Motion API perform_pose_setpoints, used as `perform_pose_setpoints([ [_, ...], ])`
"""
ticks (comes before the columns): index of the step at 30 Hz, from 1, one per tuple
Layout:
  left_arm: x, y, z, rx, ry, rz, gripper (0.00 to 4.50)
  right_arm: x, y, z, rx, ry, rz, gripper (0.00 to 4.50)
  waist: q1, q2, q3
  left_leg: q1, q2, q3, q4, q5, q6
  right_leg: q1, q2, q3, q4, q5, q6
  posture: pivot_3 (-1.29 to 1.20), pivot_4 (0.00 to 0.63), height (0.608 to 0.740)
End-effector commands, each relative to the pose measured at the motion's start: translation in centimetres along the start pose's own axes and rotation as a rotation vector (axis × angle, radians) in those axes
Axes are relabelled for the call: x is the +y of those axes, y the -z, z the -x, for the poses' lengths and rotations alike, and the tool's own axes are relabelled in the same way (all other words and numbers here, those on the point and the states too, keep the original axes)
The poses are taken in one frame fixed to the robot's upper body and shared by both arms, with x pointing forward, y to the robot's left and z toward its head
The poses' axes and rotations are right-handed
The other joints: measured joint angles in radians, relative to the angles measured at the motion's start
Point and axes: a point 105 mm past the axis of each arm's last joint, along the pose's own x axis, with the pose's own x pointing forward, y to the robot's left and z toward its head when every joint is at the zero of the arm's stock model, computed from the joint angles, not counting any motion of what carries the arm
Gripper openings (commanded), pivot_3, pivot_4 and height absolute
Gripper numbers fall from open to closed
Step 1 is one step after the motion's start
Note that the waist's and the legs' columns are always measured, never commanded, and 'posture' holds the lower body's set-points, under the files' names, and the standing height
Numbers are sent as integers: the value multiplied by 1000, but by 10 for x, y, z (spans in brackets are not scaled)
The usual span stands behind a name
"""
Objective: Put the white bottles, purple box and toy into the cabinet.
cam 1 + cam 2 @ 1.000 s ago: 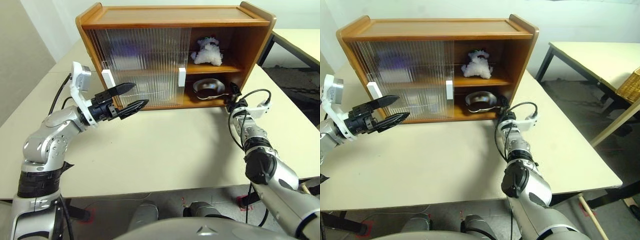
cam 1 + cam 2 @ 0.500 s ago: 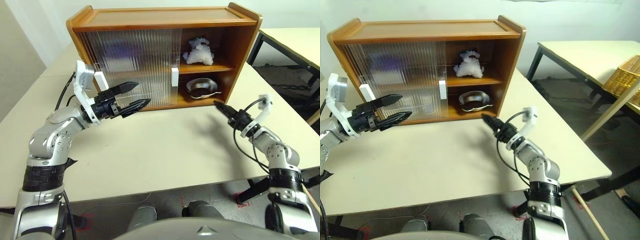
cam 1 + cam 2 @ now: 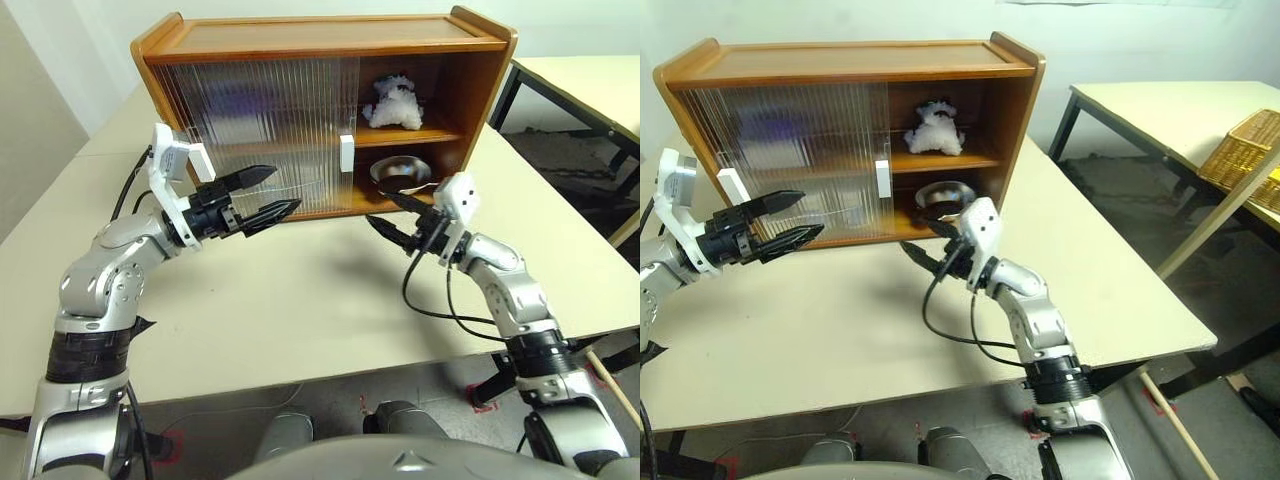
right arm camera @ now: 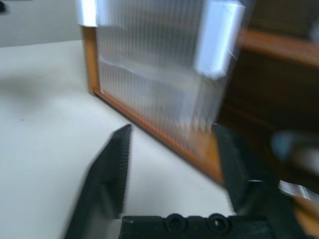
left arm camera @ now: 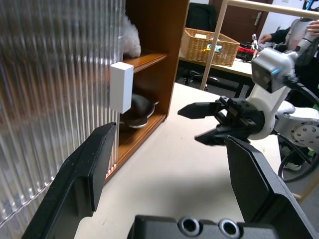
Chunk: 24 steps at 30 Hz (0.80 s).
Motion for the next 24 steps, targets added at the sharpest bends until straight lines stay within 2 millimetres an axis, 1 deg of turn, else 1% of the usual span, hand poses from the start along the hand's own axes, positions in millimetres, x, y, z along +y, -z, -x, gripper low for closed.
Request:
perform_pose_setpoints([
  [1,2,-2,4,2,-19,-12,4500,6,-3,-14,-10,-18,37,1886,4,0,0,0,0,0,0,0,-1,0,0,0,0,-1,-1,20,0,740],
  [3,2,-2,5,2,-25,-13,4500,10,-7,-22,-25,-29,32,1201,9,0,0,0,0,0,-1,-1,-1,0,0,0,0,-1,-2,22,0,740],
  [5,2,-2,5,2,-28,-14,4500,14,-10,-28,-34,-42,34,326,12,0,0,0,0,0,-2,-1,-2,-1,0,0,0,-1,-3,23,0,740],
  [6,3,-2,5,2,-29,-14,4500,17,-13,-35,-44,-56,35,34,14,0,0,0,0,0,-2,-1,-2,-1,0,0,0,-1,-3,24,0,740],
  [10,3,-2,6,4,-32,-15,4500,24,-23,-60,-74,-63,38,34,14,0,0,0,0,0,-2,-2,-2,-2,0,0,0,-2,-3,26,0,740],
  [15,2,-1,6,21,-31,-29,4500,24,-31,-83,-98,-11,70,34,18,0,0,0,1,-3,-3,-2,-2,-3,0,-1,0,-1,-4,32,0,740],
  [18,2,0,7,23,-32,-28,4500,25,-35,-90,-113,13,88,34,21,0,0,-1,5,-3,-4,-2,-3,-5,0,-1,0,1,-8,32,0,740],
  [19,2,0,7,21,-33,-26,4500,24,-36,-92,-113,34,93,34,22,0,0,-2,5,-3,-5,-2,-3,-6,0,-1,0,4,-15,32,0,740],
  [24,2,0,7,18,-34,-26,4500,16,-34,-98,-100,142,103,34,22,0,0,-9,6,-3,-6,-2,-3,-15,0,-1,0,6,-15,32,0,740],
])
